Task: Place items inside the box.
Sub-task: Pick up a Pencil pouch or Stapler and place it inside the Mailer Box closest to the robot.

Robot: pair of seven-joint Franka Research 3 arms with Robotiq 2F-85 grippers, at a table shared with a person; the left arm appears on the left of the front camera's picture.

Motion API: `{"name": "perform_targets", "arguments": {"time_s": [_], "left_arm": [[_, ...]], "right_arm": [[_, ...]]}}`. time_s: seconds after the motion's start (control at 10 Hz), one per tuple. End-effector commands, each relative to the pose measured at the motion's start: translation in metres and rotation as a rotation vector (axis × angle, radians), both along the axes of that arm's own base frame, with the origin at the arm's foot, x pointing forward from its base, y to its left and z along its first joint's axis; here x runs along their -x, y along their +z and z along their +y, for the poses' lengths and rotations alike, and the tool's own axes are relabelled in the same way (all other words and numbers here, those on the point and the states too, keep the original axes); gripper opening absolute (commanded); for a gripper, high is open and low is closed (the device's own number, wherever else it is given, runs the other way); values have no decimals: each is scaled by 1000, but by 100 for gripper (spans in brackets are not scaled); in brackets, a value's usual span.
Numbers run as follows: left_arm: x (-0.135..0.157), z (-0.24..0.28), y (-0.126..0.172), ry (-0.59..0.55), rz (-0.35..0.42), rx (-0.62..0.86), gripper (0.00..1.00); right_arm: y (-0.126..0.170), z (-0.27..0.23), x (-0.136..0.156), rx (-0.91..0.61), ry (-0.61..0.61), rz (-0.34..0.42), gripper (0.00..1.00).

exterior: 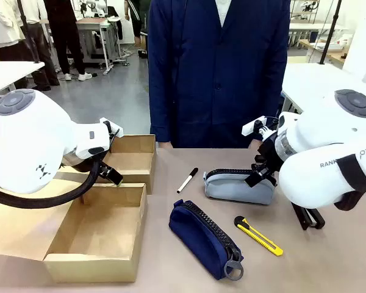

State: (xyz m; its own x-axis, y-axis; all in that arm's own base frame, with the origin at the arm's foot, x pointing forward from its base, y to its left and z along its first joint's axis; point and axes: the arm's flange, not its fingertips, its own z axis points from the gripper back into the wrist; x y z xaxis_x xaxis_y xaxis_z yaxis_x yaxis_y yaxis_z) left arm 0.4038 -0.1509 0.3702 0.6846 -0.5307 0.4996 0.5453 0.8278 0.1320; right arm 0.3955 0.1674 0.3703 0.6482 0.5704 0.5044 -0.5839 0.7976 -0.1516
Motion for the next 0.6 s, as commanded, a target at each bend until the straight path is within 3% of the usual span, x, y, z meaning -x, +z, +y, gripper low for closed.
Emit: {"name": "perform_targets", "arguments": {"time_s": [0.0,0.5], "left_arm": [[0,0,0,0,0,0,100],[0,0,0,0,0,0,100]], "right_arm": [[0,0,0,0,0,0,100],[0,0,0,0,0,0,100]]}}
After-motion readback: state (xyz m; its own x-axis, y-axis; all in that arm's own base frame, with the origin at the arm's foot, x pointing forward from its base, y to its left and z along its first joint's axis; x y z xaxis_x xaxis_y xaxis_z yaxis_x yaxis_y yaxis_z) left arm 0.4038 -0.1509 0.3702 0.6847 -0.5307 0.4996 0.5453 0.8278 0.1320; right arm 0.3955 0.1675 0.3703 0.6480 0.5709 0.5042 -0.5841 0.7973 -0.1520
